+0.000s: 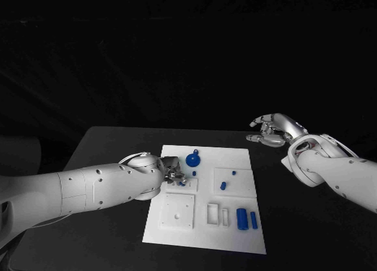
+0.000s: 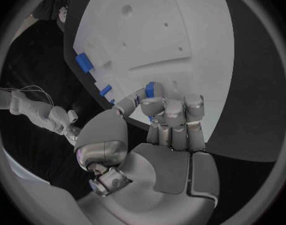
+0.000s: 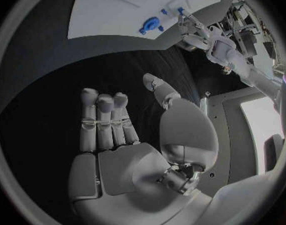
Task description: Assemble the parts on the task board
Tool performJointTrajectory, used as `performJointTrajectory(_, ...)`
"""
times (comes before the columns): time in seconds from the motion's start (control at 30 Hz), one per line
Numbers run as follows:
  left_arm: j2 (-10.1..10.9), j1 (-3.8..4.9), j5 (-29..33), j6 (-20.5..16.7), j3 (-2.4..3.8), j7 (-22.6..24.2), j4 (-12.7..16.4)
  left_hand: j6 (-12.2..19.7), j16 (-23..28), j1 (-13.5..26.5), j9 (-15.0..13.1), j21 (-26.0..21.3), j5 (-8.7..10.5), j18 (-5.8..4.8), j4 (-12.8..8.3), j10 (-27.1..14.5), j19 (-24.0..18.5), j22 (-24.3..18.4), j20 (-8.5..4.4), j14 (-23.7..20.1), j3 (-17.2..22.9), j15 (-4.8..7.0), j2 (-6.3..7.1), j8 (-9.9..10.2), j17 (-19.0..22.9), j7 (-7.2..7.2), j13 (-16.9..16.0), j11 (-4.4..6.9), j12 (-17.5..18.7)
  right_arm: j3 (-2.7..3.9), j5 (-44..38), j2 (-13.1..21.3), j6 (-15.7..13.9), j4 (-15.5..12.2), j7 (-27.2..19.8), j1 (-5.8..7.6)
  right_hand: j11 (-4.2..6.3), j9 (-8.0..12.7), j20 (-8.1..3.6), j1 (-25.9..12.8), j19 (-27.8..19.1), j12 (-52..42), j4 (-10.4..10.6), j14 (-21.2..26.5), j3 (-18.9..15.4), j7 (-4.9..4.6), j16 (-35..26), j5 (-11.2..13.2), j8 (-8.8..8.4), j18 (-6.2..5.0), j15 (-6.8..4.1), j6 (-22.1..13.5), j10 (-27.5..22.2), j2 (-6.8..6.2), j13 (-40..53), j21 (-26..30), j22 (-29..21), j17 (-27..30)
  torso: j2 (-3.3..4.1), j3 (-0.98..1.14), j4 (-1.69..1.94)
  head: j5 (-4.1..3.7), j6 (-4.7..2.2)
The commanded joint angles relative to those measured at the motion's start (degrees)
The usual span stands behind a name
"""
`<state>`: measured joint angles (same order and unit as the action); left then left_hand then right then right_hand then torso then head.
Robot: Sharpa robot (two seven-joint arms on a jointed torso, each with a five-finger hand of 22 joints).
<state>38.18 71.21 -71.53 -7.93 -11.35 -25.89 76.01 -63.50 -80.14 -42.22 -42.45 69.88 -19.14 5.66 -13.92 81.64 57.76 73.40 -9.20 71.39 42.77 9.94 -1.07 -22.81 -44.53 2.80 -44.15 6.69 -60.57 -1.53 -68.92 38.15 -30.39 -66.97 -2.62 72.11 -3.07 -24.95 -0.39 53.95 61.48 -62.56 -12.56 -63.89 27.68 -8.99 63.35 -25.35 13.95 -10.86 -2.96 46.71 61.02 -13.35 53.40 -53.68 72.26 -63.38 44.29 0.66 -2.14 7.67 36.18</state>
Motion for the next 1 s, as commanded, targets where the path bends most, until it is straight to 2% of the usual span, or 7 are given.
performJointTrajectory(0.03, 0.0, -0.22, -1.1, 1.2, -0.09, -0.4, 0.3, -9.8, -0.3, -1.1, 0.0, 0.3, -2.92, 0.84, -1.7, -0.8, -0.2, 0.1, -6.05, 2.1, 1.4, 1.49, -1.66, -0.3, 0.1, -4.63, 0.0, 1.41, -0.3, 0.03, -0.1, 0.0, 0.8, -0.1, -0.1, 0.01, -0.05, -0.1, 0.35, 0.3, -0.2, -0.1, 0.2, 0.3, -0.2, -0.66, 0.3, -0.3, 0.39, -4.14, -0.03, -0.2, -0.3, 0.31, -0.1, 0.2, 0.1, 0.1, 0.00, -0.01, 0.01, 0.03, 0.08)
performJointTrajectory(0.57, 0.1, -0.22, -2.7, 1.8, -0.09, -0.9, 0.5, -9.9, -0.6, -0.9, 0.0, 0.5, -4.49, 0.86, -2.3, -0.8, -0.1, 0.2, -6.07, 2.3, 1.6, 1.25, -1.89, -0.8, 0.1, -4.80, -0.1, 1.57, -0.9, 0.03, -0.1, 0.0, 0.9, 0.0, 0.0, 0.01, -0.06, 0.0, 0.35, 0.3, -0.2, -0.1, 0.2, 0.3, -0.3, -0.67, 0.3, -0.4, 0.39, -4.14, -0.02, -0.2, -0.3, 0.32, -0.1, 0.2, 0.1, 0.1, 0.01, 0.03, -0.05, 0.07, 0.08)
performJointTrajectory(0.8, 0.0, -0.23, -2.5, 2.0, -0.09, -0.8, 0.4, -10.0, -0.8, -0.7, 0.0, 0.6, -5.87, 0.88, -2.5, -0.9, -0.1, 0.3, -6.08, 2.4, 1.7, 1.16, -1.99, -1.2, 0.2, -4.88, -0.1, 1.64, -1.3, 0.03, -0.1, -0.1, 1.0, 0.1, -0.1, 0.00, -0.06, 0.0, 0.35, 0.3, -0.2, -0.1, 0.2, 0.3, -0.3, -0.67, 0.3, -0.4, 0.39, -4.14, -0.02, -0.2, -0.4, 0.33, -0.1, 0.2, 0.1, 0.2, 0.00, 0.04, -0.02, -0.05, -0.01)
performJointTrajectory(1.0, -0.2, -0.23, -1.5, 2.1, -0.09, -0.5, 0.3, -10.0, -0.9, -0.1, 0.1, 0.7, -5.93, 0.85, -2.3, -1.0, -0.1, 0.3, -6.05, 2.5, 1.4, 1.07, -2.24, -1.5, 0.2, -4.88, -0.1, 1.64, -1.5, 0.03, -0.1, -0.1, 1.1, 0.1, 0.0, -0.01, -0.06, 0.0, 0.36, 0.3, -0.2, -0.1, 0.2, 0.3, -0.3, -0.67, 0.3, -0.5, 0.40, -4.14, -0.02, -0.2, -0.4, 0.35, -0.1, 0.2, 0.1, 0.2, 0.01, 0.03, -0.02, -0.05, -0.01)
